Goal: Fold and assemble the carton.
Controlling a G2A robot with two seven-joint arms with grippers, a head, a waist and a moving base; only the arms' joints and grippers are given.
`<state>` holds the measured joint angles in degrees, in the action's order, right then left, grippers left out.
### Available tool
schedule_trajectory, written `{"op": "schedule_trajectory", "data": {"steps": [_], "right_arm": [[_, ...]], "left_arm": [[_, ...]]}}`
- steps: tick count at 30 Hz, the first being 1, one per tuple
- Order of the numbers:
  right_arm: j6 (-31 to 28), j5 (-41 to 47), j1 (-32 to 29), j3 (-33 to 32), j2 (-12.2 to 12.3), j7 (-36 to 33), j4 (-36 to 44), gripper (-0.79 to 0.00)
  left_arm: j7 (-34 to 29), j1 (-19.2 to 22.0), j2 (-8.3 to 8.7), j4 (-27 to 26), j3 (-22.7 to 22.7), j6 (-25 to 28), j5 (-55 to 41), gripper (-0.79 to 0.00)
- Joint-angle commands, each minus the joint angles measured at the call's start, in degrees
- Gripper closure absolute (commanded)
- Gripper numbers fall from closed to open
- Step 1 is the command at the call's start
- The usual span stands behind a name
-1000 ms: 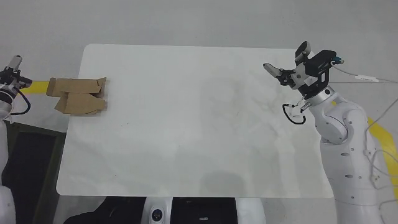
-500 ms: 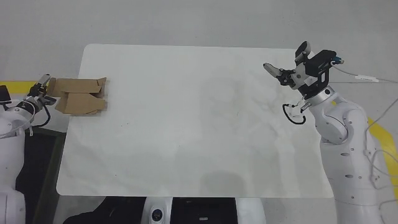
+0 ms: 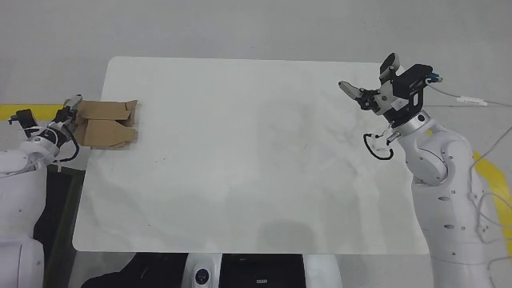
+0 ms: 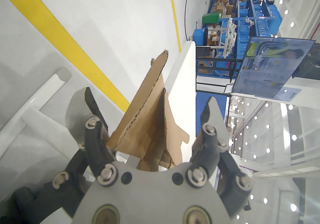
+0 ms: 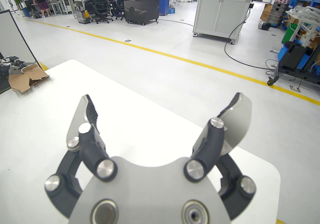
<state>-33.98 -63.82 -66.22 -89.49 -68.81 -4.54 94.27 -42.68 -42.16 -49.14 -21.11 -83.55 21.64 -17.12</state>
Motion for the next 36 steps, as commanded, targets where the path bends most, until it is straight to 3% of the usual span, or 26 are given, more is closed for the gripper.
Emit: {"op": "schedule_trajectory", "data": {"steps": [1,11,17,27,36], "right_arm": [[0.0,0.0,0.0,0.0,0.0,0.0,0.0,-0.785],[0.0,0.0,0.0,0.0,0.0,0.0,0.0,-0.785],[0.0,0.0,0.0,0.0,0.0,0.0,0.0,-0.785],[0.0,0.0,0.0,0.0,0.0,0.0,0.0,-0.785],[0.0,0.0,0.0,0.0,0.0,0.0,0.0,-0.785]], "left_arm": [[-0.4,0.3,-0.13,0.4,-0.1,0.1,-0.5,0.0],[-3.1,2.1,-0.5,2.2,-1.8,0.0,-5.4,0.0],[-4.4,3.4,0.22,1.2,-3.6,2.0,-7.0,0.0],[-5.5,6.1,1.26,-4.0,-5.2,4.6,-7.1,0.0],[-8.1,10.4,0.08,-9.8,-2.7,4.5,-7.1,0.0]]}}
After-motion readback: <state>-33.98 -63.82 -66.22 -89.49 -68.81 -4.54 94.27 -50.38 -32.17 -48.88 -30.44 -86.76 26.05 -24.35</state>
